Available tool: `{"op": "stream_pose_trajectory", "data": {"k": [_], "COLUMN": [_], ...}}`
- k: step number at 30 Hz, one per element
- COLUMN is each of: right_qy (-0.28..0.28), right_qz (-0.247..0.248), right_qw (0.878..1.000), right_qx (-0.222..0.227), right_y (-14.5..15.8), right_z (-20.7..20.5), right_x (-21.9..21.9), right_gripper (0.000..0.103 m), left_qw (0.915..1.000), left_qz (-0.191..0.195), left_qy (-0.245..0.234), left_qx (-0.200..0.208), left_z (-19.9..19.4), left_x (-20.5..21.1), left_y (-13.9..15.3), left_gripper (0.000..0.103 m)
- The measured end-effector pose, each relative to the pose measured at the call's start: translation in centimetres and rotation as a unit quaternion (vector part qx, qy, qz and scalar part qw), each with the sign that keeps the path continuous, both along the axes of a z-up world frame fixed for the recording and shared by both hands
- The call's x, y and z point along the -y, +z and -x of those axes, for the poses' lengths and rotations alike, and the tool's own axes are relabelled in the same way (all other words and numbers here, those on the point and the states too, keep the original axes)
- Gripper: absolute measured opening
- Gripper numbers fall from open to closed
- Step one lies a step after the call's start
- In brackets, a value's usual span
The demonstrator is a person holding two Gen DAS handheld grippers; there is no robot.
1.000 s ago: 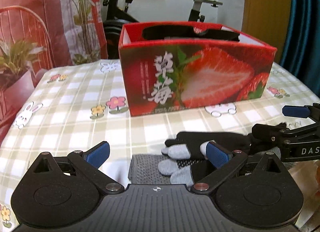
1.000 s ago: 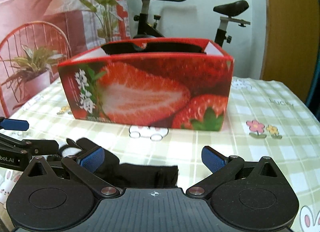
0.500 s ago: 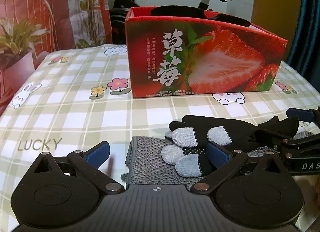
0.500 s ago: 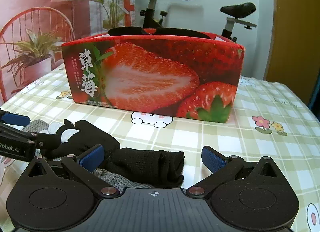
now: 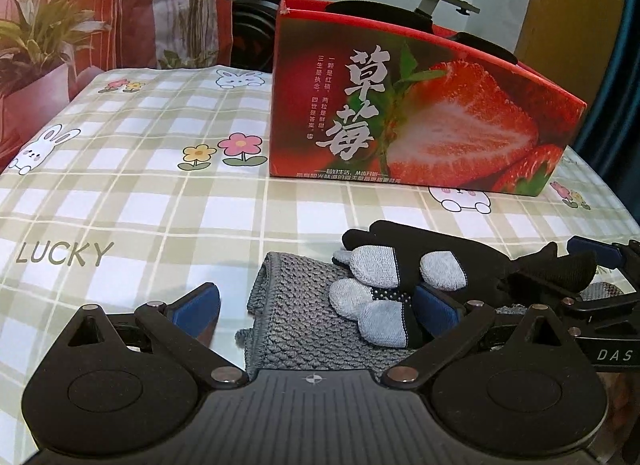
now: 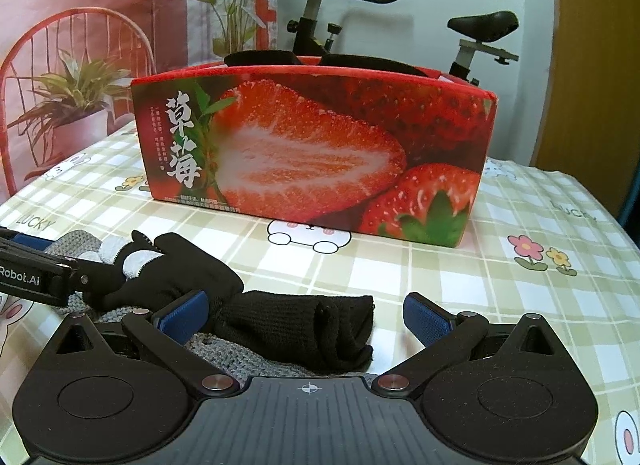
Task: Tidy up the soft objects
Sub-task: 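Move both tools down to the black-and-white gloves on the table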
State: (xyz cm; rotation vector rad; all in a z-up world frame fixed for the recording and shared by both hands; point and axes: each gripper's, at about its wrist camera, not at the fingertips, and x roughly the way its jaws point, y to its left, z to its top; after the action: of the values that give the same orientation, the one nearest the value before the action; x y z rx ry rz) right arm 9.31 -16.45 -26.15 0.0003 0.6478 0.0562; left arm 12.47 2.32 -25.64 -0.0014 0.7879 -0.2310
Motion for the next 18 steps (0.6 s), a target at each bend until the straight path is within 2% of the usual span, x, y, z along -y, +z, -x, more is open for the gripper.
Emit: {"op": "stream_pose_trajectory", "data": {"k": [12,18], "right_qy": [0.002,0.014], "right_qz": [-0.015,-0.019], "right_qw": [1.000,1.000], "right_qx": [-0.009,0.006], "right_y": [-0.15,0.22], "right_z": [-0.21,0.54], "right_x": [0.26,0.26], "right_gripper": [0.103,0.101], "left_qw": [1.0000,0.9999], "left_qz": [0.000,0.004], "left_qy": [0.003,-0.004], "left_qx": [0.007,-0.010], "left_z": [0.31,-0.23], "left_x": [0.03,-0.28], "left_y": [-0.12,0.30], "left_gripper": [0.103,0.103]}}
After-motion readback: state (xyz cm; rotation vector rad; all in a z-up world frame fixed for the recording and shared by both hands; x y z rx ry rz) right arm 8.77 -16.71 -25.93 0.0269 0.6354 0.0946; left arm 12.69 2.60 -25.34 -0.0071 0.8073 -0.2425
